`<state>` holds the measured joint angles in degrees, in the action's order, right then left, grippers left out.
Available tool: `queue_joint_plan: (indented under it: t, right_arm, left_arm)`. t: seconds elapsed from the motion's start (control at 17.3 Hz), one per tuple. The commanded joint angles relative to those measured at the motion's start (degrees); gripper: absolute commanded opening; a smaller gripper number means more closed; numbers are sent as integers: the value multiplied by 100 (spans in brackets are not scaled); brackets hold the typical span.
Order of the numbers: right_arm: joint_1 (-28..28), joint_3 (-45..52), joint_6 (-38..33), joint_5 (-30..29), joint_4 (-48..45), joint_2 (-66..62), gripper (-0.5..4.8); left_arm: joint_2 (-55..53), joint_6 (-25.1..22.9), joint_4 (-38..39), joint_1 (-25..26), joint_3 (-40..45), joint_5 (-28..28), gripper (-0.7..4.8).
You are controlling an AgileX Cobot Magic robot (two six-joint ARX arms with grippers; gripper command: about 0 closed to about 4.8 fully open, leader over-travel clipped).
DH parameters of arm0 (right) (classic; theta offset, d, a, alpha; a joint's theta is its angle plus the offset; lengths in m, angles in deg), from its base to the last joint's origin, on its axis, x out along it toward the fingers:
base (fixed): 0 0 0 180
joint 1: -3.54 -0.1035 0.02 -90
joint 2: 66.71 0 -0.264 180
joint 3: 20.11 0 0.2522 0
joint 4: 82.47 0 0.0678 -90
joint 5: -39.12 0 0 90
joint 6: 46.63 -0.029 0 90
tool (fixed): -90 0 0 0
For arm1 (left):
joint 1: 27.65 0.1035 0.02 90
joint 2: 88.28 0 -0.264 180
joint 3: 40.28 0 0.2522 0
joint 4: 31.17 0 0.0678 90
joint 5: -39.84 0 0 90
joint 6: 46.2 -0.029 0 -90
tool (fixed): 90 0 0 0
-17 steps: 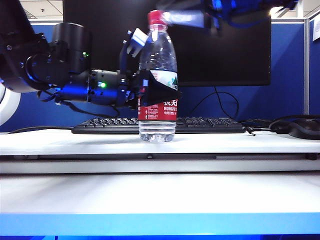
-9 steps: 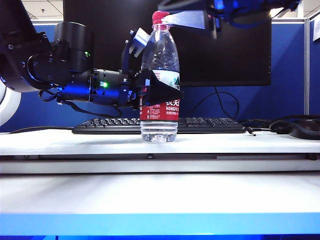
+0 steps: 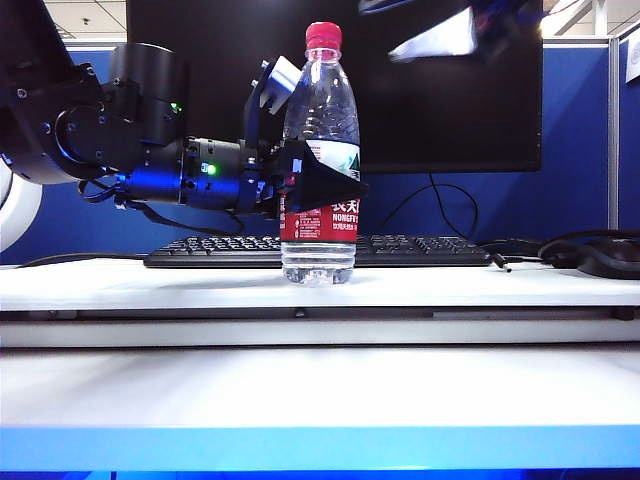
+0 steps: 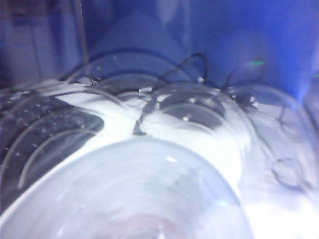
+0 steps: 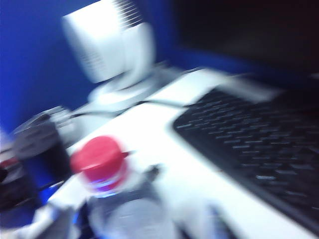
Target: Unscrew the cap from the plastic bottle on the table.
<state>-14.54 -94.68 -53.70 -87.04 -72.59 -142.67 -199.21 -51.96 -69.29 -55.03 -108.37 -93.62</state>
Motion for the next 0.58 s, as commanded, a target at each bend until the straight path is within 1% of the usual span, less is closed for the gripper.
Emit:
queue_joint_plan:
  t: [0.06, 0.12, 0.23, 0.35, 0.46, 0.58]
  right_arm:
    - [-380, -13, -24, 1154, 219, 354, 350]
    - [-815, -13, -24, 2072, 210, 450, 479]
    - [-1532, -11, -15, 3475, 103, 459, 479]
    - [-2188, 11, -9, 4542, -205, 334, 479]
    - [-2559, 11, -2, 5217, -511, 199, 479]
    - [-2769, 11, -116, 5473, -726, 42, 479]
  left_arm:
    - [2, -22, 81, 0, 13, 107, 235]
    - [2, -22, 81, 0, 13, 109, 235]
    - [2, -22, 79, 0, 13, 107, 235]
    - [2, -22, 79, 2, 13, 105, 235]
    - [2, -22, 81, 0, 13, 103, 235]
    - [2, -17, 81, 0, 13, 76, 235]
